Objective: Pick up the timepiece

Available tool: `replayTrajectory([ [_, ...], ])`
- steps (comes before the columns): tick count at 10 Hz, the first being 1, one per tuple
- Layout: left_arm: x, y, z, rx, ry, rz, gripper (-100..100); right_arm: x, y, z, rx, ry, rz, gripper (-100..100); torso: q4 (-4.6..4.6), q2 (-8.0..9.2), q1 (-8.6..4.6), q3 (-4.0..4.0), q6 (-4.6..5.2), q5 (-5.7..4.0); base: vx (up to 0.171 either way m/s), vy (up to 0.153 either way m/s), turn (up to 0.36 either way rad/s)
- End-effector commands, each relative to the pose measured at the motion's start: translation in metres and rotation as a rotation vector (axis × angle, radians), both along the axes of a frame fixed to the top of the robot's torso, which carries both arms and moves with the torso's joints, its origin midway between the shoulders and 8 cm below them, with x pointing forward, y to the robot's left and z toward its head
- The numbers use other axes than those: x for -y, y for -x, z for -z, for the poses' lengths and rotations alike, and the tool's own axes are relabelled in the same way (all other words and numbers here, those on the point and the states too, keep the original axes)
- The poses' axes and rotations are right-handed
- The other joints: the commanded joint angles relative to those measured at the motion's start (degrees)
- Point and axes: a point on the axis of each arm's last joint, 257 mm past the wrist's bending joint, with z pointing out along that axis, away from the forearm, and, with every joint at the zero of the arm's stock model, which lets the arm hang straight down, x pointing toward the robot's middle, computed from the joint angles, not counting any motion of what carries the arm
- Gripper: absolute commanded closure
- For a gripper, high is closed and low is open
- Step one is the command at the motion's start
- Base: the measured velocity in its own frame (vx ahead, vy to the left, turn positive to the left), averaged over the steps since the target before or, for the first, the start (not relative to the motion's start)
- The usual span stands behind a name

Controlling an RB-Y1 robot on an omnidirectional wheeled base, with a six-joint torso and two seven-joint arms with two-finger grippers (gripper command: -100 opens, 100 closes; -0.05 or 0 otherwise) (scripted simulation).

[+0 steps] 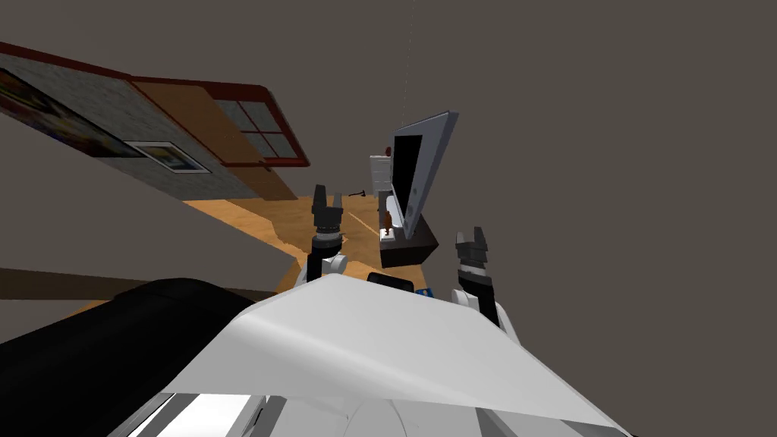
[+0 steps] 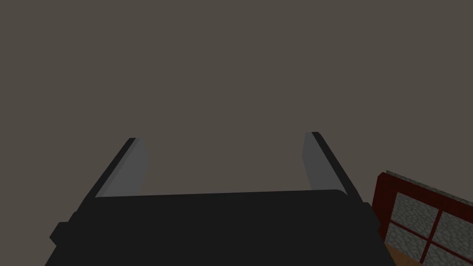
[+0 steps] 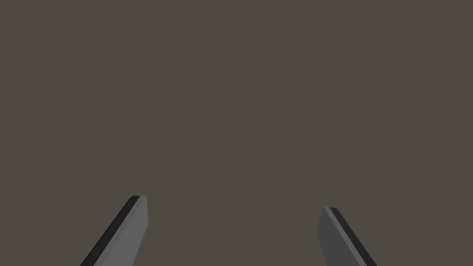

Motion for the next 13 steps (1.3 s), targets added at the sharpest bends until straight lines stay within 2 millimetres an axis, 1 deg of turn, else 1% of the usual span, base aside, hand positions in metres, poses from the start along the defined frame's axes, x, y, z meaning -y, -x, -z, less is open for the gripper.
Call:
replayTrajectory([
  [1,0.000,0.000,0.000,0.000,0.000,0.000,0,0.008,0.000,0.018,-0.042,0.002,0.005,-100,0.00,0.00,0.00,0.00,0.00,0.00,-0.018,-0.023,0.117],
  [2,0.000,0.000,0.000,0.000,0.000,0.000,0,0.016,-0.002,0.041,-0.099,0.009,0.011,-100,0.00,-0.01,-0.02,0.00,0.06,-0.01,-0.020,-0.013,0.341],
  [3,0.000,0.000,0.000,0.000,0.000,0.000,0,0.023,-0.002,0.057,-0.144,0.019,0.015,-100,0.00,-0.01,0.00,0.00,0.00,0.00,-0.025,-0.019,0.471],
  [4,0.000,0.000,0.000,0.000,0.000,0.000,0,0.033,-0.001,0.080,-0.202,0.028,0.024,-100,0.00,-0.01,-0.01,-0.01,0.00,-0.01,-0.029,-0.021,0.433],
  [5,0.000,0.000,0.000,0.000,0.000,0.000,0,0.035,0.000,0.089,-0.219,0.026,0.029,-100,0.00,0.00,-0.03,0.00,0.01,-0.01,-0.020,-0.016,0.181],
  [8,0.000,0.000,0.000,0.000,0.000,0.000,0,0.069,0.010,0.155,-0.395,0.063,0.063,-100,0.00,-0.03,-0.02,-0.02,0.02,0.00,-0.026,-0.012,0.394],
  [9,0.000,0.000,0.000,0.000,0.000,0.000,0,0.072,0.012,0.163,-0.413,0.061,0.069,-100,0.00,0.01,-0.05,0.00,0.04,-0.01,-0.023,-0.013,0.305],
  [10,0.000,0.000,0.000,0.000,0.000,0.000,0,0.085,0.018,0.184,-0.471,0.077,0.083,-100,0.00,-0.02,-0.01,-0.01,0.05,0.00,-0.017,-0.004,0.334],
  [11,0.000,0.000,0.000,0.000,0.000,0.000,0,0.086,0.019,0.188,-0.479,0.076,0.085,-100,0.00,-0.04,0.01,-0.02,0.05,0.00,-0.013,-0.004,0.268],
  [12,0.000,0.000,0.000,0.000,0.000,0.000,0,0.099,0.025,0.205,-0.531,0.094,0.098,-100,-0.01,-0.07,0.02,-0.04,0.06,0.00,-0.015,-0.001,0.415],
  [13,0.000,0.000,0.000,0.000,0.000,0.000,0,0.102,0.028,0.212,-0.546,0.092,0.104,-100,-0.01,-0.07,0.01,-0.04,0.03,0.01,-0.013,-0.011,0.198],
])
